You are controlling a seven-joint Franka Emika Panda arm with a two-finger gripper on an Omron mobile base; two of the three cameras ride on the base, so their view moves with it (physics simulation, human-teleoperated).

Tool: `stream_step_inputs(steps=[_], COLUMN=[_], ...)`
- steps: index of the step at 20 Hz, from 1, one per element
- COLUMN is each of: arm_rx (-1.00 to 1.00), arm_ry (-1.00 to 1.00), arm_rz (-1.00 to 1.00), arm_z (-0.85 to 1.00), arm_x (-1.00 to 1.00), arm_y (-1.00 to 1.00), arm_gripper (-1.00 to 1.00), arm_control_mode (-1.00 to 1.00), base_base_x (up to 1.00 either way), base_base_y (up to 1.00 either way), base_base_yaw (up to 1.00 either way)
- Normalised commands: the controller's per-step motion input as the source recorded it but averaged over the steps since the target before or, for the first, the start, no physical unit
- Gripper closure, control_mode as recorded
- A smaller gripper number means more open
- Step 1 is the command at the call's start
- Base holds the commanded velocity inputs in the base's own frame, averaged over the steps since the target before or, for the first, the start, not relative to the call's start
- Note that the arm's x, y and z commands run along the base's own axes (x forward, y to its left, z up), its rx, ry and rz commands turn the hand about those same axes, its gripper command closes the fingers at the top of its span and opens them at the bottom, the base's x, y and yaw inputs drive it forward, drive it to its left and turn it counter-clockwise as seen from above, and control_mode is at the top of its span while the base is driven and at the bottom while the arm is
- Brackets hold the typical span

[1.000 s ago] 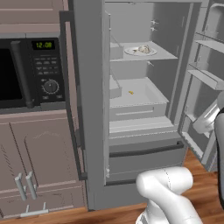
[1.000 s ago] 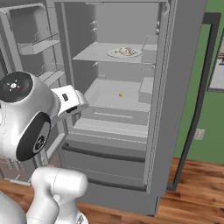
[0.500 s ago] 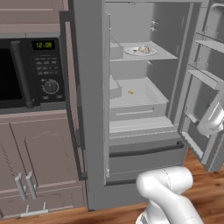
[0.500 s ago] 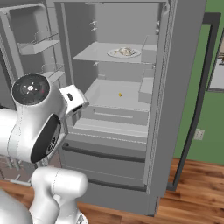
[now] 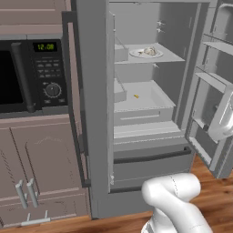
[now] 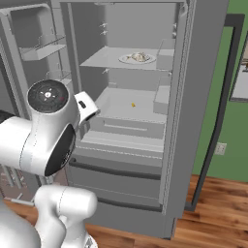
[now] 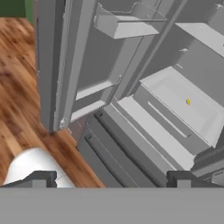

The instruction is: Retrieve the fish from the fridge and place it on the saucepan with marinade on the stove.

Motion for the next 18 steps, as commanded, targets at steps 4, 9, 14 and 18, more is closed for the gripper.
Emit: stream_step_inputs(steps=[4,9,14,18], arm_rx=[-0.03,-0.03,-0.02,0.00], arm_ry=[0.00,0.00,0.00,0.00], arm_rz=[-0.05,-0.08,-0.05,0.00], arm_z=[0.00,0.00,-0.03,0.00], arm_x=[0.00,0.07,0.18,0.08], arm_y=[0.07,0.16,0.23,0.03], arm_gripper=[-1.00,-1.00,-1.00,-1.00], arm_control_mode=[-1.00,-1.00,-1.00,1.00], base_base_x=[0.00,0.00,0.00,0.15], base_base_y=[0.00,0.00,0.00,0.00], base_base_yaw=[0.00,0.00,0.00,0.00])
